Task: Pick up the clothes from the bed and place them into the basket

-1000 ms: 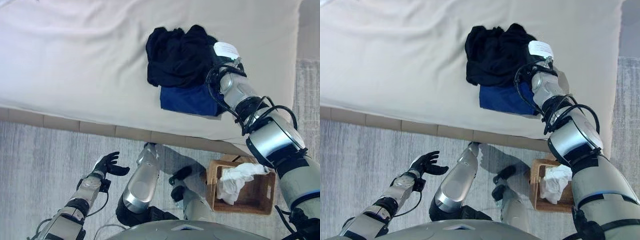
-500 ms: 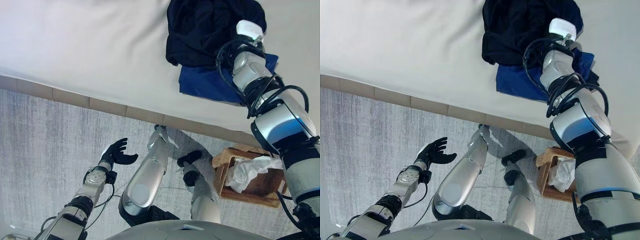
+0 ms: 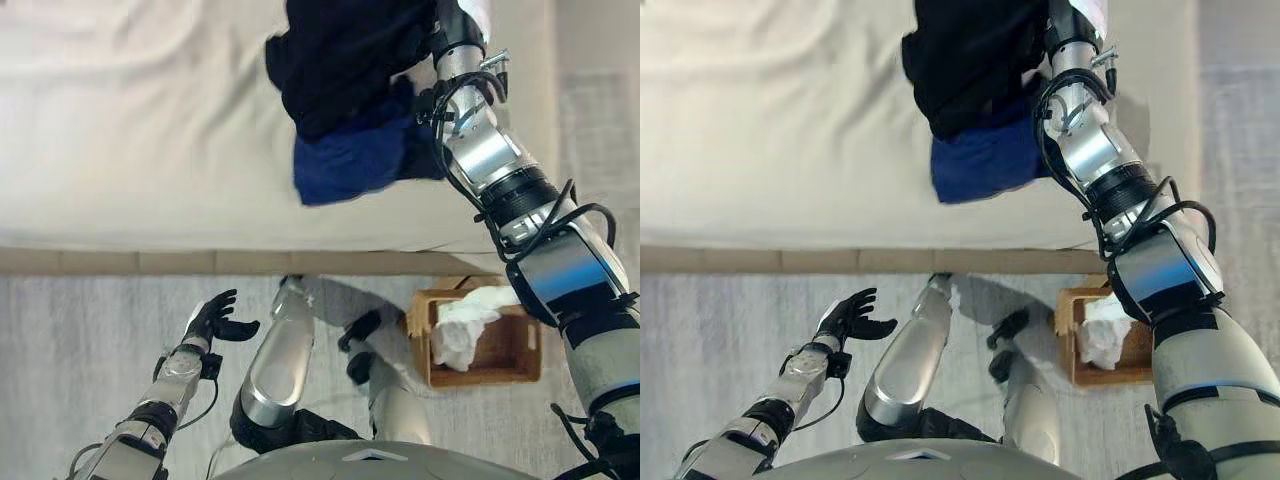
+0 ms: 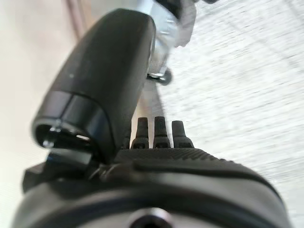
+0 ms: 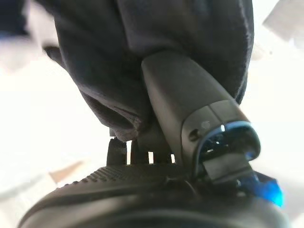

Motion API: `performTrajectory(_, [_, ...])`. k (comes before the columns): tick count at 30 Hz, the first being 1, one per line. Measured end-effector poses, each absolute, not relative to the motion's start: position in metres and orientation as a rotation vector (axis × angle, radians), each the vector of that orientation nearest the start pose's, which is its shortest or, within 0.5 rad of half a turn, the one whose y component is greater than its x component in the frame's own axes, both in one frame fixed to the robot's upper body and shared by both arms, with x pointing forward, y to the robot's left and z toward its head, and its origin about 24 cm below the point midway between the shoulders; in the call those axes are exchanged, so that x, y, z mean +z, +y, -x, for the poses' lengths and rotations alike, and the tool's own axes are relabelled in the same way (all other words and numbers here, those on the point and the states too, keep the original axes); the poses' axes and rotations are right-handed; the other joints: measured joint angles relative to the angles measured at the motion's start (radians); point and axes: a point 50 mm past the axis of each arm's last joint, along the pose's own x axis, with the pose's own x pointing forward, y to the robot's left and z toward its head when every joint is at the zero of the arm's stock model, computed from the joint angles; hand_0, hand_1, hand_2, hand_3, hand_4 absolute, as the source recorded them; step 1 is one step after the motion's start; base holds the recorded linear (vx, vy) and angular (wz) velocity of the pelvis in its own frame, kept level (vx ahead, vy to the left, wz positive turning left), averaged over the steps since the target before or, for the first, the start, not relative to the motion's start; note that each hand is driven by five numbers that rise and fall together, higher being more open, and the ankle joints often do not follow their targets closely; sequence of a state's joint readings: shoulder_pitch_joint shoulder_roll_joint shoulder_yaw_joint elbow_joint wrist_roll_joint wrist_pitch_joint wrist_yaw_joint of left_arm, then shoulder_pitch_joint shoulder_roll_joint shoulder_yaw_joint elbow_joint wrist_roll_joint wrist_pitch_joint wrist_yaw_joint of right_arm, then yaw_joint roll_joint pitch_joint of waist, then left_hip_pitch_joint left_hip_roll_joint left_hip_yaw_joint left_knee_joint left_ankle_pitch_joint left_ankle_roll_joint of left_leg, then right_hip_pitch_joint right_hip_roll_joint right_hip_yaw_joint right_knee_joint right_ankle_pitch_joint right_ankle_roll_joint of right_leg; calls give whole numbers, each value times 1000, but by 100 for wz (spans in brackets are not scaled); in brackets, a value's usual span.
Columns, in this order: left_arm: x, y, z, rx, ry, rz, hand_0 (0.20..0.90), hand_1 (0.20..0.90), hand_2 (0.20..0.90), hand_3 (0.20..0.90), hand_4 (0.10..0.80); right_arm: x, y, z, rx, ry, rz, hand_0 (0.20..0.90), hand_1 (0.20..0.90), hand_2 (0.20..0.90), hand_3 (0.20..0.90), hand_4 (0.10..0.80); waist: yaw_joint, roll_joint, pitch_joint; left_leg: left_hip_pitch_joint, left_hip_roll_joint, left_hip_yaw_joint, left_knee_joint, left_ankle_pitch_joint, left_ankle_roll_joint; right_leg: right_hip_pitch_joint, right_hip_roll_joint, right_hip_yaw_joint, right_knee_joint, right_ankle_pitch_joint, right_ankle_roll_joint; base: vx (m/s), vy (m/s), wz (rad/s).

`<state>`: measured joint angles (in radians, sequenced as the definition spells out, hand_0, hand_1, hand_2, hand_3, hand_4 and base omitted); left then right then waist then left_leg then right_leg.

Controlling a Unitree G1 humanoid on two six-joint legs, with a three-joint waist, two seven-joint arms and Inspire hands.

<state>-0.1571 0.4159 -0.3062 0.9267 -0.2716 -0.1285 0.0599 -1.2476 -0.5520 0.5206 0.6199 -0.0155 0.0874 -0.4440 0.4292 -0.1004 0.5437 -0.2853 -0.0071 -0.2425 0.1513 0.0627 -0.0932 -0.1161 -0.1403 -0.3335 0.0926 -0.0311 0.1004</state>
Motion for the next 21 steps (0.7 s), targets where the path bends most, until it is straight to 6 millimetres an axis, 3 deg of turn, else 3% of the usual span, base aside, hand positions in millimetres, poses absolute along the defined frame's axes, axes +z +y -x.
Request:
performTrajectory(3, [-89, 253, -215, 61, 691, -328, 900, 900, 900, 900, 800, 339, -151, -377, -322, -750, 714, 300, 300, 300, 200, 100, -40, -16, -9, 63, 11, 31, -36, 3, 4, 61, 14, 25, -60, 32, 3, 91, 8, -29])
performTrajectory(4, [-90, 253, -215, 59, 705, -333, 900, 900, 900, 900, 800, 345, -157, -373, -337, -767, 724, 300, 300, 300, 200, 100, -54, -19, -11, 88, 12, 40, -50, 5, 6, 83, 15, 29, -77, 43, -7, 103, 17, -18])
performTrajectory(8, [-95, 253, -209, 55, 753, -346, 900, 900, 900, 900, 800, 359, -185, -365, -422, -770, 764, 300, 300, 300, 200, 100, -99, -32, -25, 193, 9, 75, -96, 12, 21, 169, 12, 53, -120, 64, -11, 78, 16, -20])
performTrajectory(13, [-99, 253, -205, 27, 802, -393, 900, 900, 900, 900, 800, 375, -213, -356, -501, -742, 750, 300, 300, 300, 200, 100, -141, -38, -40, 296, 11, 105, -130, 18, 19, 253, 13, 75, -151, 79, -27, 91, 29, -19])
performTrajectory(15, [-110, 254, -191, 20, 870, -407, 900, 900, 900, 900, 800, 375, -219, -356, -510, -726, 733, 300, 300, 300, 200, 100, -184, -46, -136, 300, 12, 122, -167, 11, 20, 252, 14, 77, -181, 82, -26, 64, 15, -17])
performTrajectory(21, [-125, 249, -171, -19, 958, -400, 900, 900, 900, 900, 800, 387, -254, -345, -598, -703, 693, 300, 300, 300, 200, 100, -236, -33, -227, 367, 25, 174, -207, 14, 21, 265, 20, 126, -185, 82, -26, 21, -2, -28])
